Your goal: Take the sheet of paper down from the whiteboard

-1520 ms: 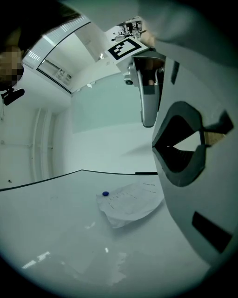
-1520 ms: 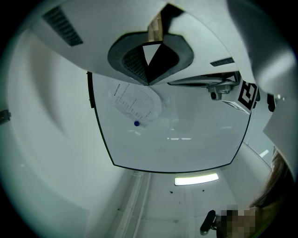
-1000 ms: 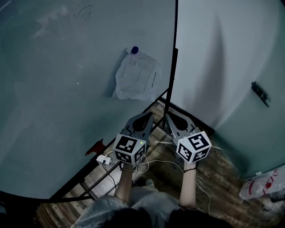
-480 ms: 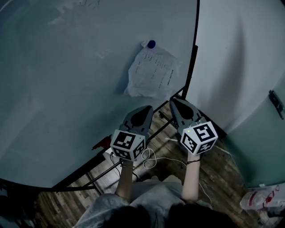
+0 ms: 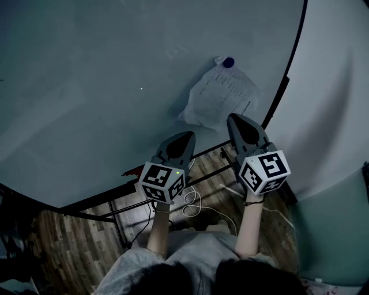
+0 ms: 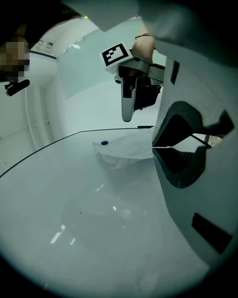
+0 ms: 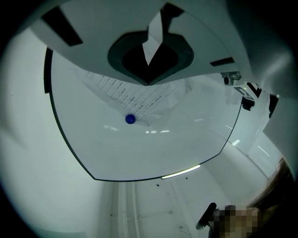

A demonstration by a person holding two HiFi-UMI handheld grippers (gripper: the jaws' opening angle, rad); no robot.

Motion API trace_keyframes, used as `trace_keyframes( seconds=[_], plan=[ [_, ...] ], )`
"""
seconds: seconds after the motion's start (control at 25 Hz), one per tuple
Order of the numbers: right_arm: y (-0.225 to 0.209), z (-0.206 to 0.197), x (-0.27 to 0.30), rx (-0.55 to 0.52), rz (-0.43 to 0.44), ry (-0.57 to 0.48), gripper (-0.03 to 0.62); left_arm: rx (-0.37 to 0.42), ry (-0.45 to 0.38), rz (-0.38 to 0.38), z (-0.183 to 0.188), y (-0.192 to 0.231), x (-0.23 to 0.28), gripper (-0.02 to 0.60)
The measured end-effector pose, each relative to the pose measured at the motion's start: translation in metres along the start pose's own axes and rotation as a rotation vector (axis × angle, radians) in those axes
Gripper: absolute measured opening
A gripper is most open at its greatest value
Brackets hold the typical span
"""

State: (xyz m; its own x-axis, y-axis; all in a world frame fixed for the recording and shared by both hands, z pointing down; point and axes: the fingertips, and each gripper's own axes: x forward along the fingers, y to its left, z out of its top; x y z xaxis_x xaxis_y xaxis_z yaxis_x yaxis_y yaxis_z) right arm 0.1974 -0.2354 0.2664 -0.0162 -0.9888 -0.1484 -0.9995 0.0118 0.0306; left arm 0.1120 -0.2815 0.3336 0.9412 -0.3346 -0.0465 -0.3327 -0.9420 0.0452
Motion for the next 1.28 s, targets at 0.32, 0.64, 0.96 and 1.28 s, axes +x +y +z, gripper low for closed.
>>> trace_keyframes(
  seconds=[0.32,0.64,0.96,1.28],
  plan=[
    [-0.021,0.018,0.015,-0.032,0.102,-0.02,0.002,-0.012,0.029,0.139,-0.01,0.0,0.009,0.006],
    [-0.027,0.046,0.033,-0.159,0.198,-0.057,0.002,-0.029,-0.013,0.283,-0.007,0.011,0.011,0.006],
    [-0.045,0.06,0.043,-0.227,0.233,-0.069,0.025,-0.023,-0.047,0.383,-0.002,0.011,0.012,0.011],
    [-0.045,0.072,0.059,-0.314,0.263,-0.077,0.092,-0.047,-0.083,0.455,-0.001,0.012,0.01,0.037]
  ],
)
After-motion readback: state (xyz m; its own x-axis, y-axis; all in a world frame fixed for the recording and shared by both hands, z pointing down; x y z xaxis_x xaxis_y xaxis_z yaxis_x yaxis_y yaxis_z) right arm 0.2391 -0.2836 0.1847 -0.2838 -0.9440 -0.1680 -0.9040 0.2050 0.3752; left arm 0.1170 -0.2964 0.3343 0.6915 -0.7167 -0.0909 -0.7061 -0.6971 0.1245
